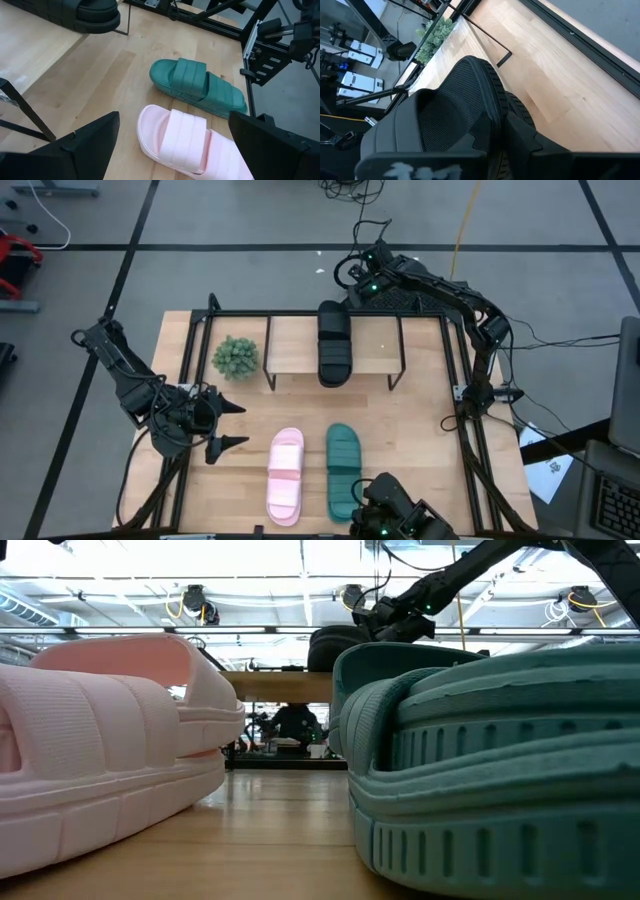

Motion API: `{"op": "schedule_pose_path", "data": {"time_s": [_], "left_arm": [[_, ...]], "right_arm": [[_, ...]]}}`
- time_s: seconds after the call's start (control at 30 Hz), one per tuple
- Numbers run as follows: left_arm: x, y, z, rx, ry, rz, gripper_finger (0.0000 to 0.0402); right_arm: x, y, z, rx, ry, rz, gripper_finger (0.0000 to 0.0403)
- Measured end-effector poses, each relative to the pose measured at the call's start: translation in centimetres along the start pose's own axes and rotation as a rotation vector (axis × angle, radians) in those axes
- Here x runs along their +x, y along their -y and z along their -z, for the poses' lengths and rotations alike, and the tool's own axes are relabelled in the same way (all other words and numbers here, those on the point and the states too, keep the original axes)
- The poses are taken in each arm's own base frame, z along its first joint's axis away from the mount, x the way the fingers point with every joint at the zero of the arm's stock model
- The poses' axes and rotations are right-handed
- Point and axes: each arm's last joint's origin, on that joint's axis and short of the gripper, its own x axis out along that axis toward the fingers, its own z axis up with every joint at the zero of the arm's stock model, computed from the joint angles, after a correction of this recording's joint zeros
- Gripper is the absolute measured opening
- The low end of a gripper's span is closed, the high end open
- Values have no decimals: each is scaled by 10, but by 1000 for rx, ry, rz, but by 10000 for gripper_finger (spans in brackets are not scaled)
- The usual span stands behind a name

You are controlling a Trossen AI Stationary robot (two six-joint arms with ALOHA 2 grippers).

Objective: Pick and place slides into the shelf
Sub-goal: Put the black slippers on the shelf

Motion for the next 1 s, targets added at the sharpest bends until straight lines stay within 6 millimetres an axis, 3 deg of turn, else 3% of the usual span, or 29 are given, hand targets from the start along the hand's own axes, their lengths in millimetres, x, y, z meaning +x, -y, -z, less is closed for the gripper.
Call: {"op": "schedule_pose_path", "data": {"time_s": [0.63, 1.0], "left_arm": [[0, 0, 0, -2, 0, 0, 376], [0, 0, 0, -1, 0, 0, 376]], "right_arm": [[-3, 3, -1, 32, 10, -4, 128], [-23, -7, -7, 4, 74, -7, 148]]}}
